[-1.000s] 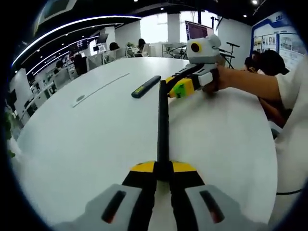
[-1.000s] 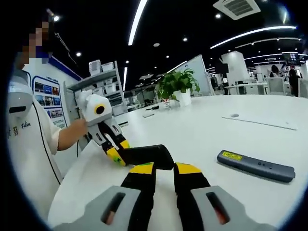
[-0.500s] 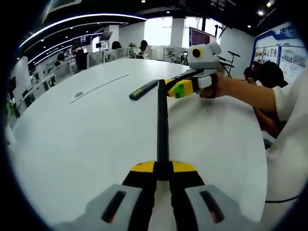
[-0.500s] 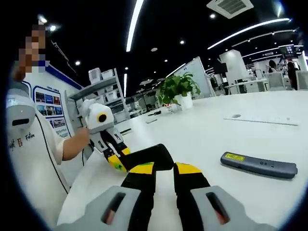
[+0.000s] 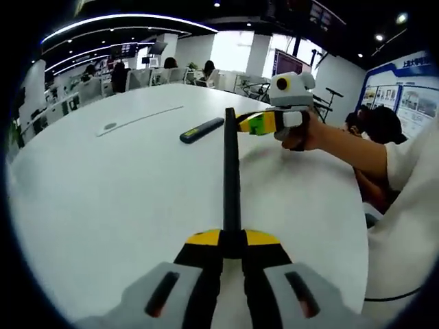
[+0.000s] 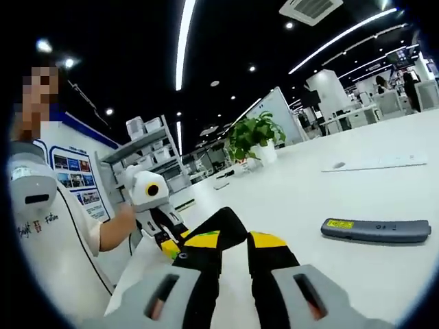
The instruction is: Pflip the remote and laser pointer to the front side, press the buttons, and align them neatly on the table
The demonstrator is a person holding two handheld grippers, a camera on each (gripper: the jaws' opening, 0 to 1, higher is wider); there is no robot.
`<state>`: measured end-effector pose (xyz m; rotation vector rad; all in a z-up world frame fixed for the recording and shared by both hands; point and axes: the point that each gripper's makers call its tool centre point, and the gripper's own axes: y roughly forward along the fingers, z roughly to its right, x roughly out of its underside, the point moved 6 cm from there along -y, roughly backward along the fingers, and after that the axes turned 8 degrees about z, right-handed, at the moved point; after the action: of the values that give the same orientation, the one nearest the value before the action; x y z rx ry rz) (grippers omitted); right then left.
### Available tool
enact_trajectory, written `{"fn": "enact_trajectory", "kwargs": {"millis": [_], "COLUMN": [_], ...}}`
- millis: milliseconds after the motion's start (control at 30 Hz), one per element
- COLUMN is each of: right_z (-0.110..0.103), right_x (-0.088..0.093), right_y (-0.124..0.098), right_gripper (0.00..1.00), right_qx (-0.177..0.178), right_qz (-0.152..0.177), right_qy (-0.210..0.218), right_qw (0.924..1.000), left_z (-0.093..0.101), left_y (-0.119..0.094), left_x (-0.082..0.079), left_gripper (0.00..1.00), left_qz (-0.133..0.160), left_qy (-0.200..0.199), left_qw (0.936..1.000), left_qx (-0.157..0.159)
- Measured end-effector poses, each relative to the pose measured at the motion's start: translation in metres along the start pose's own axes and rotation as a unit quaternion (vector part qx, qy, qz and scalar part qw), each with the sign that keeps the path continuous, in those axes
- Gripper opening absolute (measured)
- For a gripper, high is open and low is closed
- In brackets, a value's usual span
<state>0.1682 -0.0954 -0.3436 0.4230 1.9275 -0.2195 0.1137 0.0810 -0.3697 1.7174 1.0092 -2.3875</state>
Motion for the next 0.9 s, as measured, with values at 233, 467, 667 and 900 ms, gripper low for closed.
{"fn": "enact_trajectory", "kwargs": {"millis": [233, 467, 667, 900], "right_z": [-0.005, -0.010, -0.008, -0.005], "right_x": [0.002, 0.001, -0.003, -0.017], "right_y": [0.000, -0.001, -0.001, 0.000], "right_gripper": [0.18, 0.18, 0.18, 0.17], "right_qx": [0.007, 0.010, 0.002, -0.029], "right_qz": [0.012, 0.021, 0.031, 0.058], "right_qy": [0.033, 0.079, 0.112, 0.150], "right_qw": [0.9994, 0.9966, 0.9932, 0.9865], "left_z": [0.002, 0.004, 0.008, 0.014], "left_y": [0.003, 0.003, 0.005, 0.006], "left_x": [-0.001, -0.004, -0.003, -0.005], "left_gripper": [0.13, 0.13, 0.13, 0.13], "left_qz": [0.012, 0.032, 0.037, 0.048], "left_qy": [-0.005, -0.025, -0.027, -0.088], "left_qw": [0.9999, 0.9991, 0.9988, 0.9938], "left_qx": [0.004, 0.011, 0.017, 0.048]}}
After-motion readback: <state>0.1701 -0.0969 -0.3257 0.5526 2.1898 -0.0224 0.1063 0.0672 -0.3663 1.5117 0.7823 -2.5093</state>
